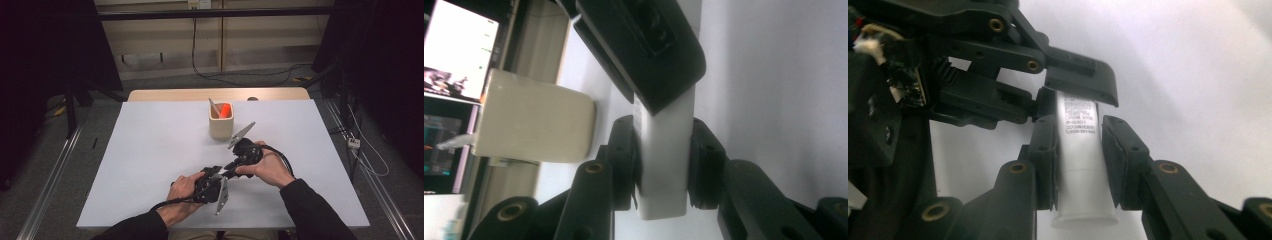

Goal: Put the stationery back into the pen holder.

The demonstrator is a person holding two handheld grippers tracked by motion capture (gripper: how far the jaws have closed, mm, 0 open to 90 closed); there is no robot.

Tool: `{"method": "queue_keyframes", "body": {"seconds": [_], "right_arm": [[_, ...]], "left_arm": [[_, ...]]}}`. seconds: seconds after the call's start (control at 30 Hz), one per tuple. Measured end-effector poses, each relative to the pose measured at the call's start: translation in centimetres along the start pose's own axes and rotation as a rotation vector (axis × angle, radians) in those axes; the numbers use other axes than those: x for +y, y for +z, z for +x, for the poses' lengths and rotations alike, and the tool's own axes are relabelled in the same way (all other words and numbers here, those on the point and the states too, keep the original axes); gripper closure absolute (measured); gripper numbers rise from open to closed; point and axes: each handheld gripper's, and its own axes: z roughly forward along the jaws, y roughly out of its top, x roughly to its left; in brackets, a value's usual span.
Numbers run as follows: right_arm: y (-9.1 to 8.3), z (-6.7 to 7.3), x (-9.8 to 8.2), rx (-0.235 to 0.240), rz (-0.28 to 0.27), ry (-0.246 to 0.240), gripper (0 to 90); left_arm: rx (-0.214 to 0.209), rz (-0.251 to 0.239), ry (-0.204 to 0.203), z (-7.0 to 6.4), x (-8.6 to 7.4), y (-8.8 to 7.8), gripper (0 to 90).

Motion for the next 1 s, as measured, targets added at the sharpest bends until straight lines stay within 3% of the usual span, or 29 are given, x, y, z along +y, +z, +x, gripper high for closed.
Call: {"method": "queue_keyframes", "body": {"seconds": [0.1,0.13,0.17,0.27,0.33,0.37,0.4,0.43,0.57,0.67,0.83,1.0], "right_arm": [[-0.1,0.0,-0.4,-0.028,-0.037,-0.024,62.2],[0.0,0.0,-0.5,-0.035,-0.037,-0.019,56.8],[0.0,0.1,-0.6,-0.041,-0.036,-0.017,51.3],[-0.2,0.3,-1.0,-0.089,-0.071,-0.023,38.2],[-0.4,0.3,-1.4,-0.117,-0.103,-0.016,31.9],[-0.5,0.3,-1.7,-0.136,-0.122,-0.004,28.7],[-0.5,0.3,-2.0,-0.152,-0.143,-0.001,25.1],[-0.7,0.3,-2.3,-0.164,-0.165,-0.001,22.8],[-1.2,0.8,-3.7,-0.246,-0.26,0.011,12.1],[-1.4,1.2,-4.9,-0.338,-0.319,0.02,9.2],[-1.4,1.4,-6.5,-0.442,-0.36,0.058,9.4],[-1.7,1.4,-7.8,-0.497,-0.405,0.098,7.7]], "left_arm": [[-0.03,-0.012,-0.058,0.3,-0.3,0.1,70.0],[-0.044,0.002,-0.049,0.7,-0.3,0.1,70.2],[-0.062,-0.013,-0.097,0.6,-0.4,0.2,70.2],[-0.097,-0.021,-0.152,1.0,-0.8,0.2,70.4],[-0.121,-0.042,-0.213,1.2,-1.1,0.2,70.5],[-0.138,-0.026,-0.205,1.7,-1.3,0.1,70.6],[-0.136,-0.064,-0.286,1.4,-1.4,0.3,70.6],[-0.14,-0.083,-0.323,1.6,-1.7,0.4,70.7],[-0.167,-0.109,-0.424,2.7,-2.5,0.2,70.8],[-0.19,-0.141,-0.512,3.6,-3.1,-0.1,70.9],[-0.239,-0.199,-0.653,4.9,-4.0,-0.2,71.0],[-0.252,-0.245,-0.779,6.3,-4.5,-0.6,71.1]]}}
